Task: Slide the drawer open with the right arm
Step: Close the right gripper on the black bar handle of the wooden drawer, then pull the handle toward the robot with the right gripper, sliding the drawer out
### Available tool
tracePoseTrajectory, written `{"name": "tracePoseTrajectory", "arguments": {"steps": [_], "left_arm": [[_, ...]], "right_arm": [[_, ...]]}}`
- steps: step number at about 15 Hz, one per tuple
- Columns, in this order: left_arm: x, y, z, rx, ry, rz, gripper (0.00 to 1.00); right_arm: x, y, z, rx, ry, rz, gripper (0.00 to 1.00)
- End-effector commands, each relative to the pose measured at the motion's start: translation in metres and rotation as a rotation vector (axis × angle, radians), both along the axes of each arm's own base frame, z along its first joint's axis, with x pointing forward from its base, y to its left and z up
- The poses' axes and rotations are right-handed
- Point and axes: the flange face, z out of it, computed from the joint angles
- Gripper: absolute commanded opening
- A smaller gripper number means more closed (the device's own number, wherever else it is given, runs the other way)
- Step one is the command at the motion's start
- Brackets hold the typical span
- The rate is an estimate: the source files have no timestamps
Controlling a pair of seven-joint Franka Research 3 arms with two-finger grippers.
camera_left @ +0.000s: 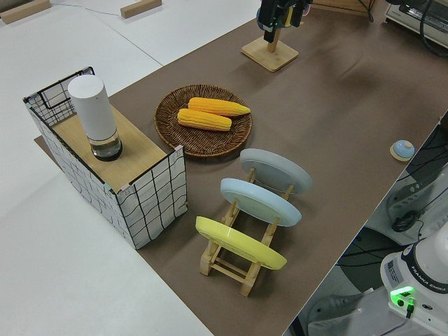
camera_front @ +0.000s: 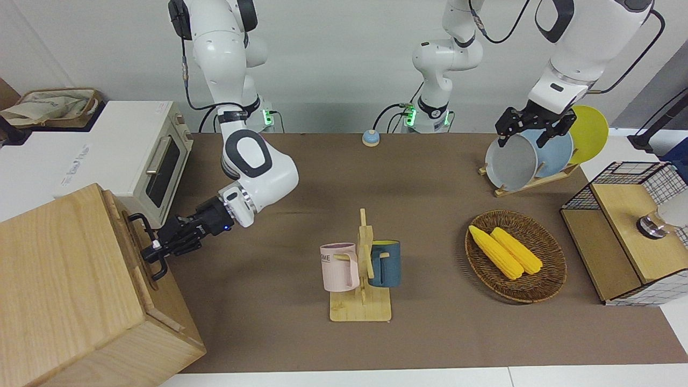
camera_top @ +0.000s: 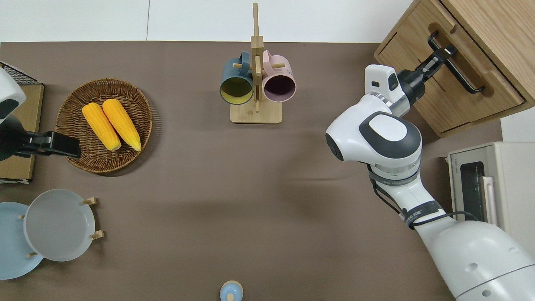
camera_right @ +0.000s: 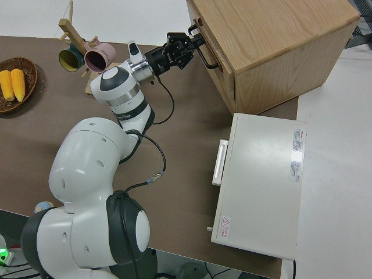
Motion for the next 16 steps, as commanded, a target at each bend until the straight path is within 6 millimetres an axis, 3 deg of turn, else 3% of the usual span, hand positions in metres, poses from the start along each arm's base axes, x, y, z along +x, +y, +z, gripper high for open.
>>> {"name": "tracePoseTrajectory", "arguments": {"steps": [1, 7, 16], "left_arm": [[-0.003, -0.002, 0.006, 0.019, 0.003, 0.005, 0.99], [-0.003, -0.002, 0.005, 0.019, 0.004, 0.005, 0.99], [-0.003, -0.002, 0.006, 0.019, 0.003, 0.005, 0.99]], "right_arm": [[0.002, 0.018, 0.002, -0.018, 0.022, 0.028, 0.0], [-0.013, 0.052, 0.004, 0.028, -0.005, -0.036, 0.0], [-0.045, 0.122, 0.007, 0.025, -0.005, -0.053, 0.0]]}}
